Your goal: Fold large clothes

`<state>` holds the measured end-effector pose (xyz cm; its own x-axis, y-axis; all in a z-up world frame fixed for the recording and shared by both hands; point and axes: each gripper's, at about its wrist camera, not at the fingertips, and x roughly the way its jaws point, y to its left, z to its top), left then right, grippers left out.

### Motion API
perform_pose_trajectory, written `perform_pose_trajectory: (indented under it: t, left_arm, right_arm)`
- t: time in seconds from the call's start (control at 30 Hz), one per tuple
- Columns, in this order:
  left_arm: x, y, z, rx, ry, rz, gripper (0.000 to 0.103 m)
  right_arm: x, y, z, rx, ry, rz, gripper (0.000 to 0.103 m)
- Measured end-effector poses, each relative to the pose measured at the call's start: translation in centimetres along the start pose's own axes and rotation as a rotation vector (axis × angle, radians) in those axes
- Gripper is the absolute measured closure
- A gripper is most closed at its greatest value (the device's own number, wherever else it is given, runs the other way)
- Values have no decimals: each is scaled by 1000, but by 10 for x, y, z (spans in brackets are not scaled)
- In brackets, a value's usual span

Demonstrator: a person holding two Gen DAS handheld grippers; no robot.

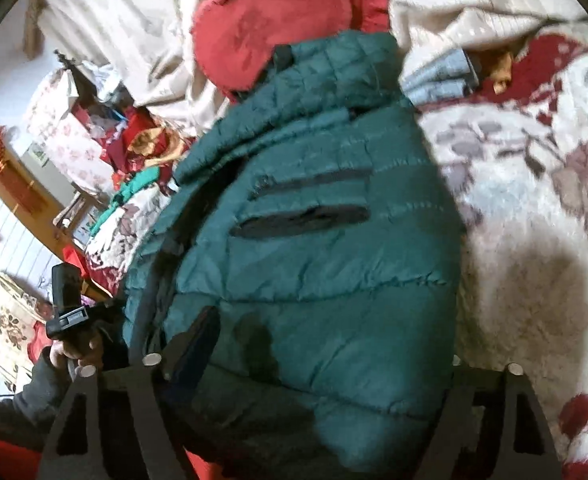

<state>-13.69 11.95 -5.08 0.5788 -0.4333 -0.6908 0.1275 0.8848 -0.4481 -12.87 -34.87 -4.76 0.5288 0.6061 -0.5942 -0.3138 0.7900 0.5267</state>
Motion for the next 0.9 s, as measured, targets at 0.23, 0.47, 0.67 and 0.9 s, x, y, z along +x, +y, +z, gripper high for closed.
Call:
perform_pose_trajectory:
  t: [0.23,0.47,0.67,0.9]
  left_arm:
    - [19,6,-3,-23,71,24,27]
    - [19,-5,-6,30,23,42,45]
    - [2,1,0,6,-54,-25,86]
    - [20,0,1,-35,13,18,45]
  right_arm:
    - [7,-14,0,71,39,-58,43]
    - [7,-12,-2,51,36,-93,43]
    - [0,5,-5,36,-29,-115,47]
    - [1,20,-12,-35,-17,-222,67]
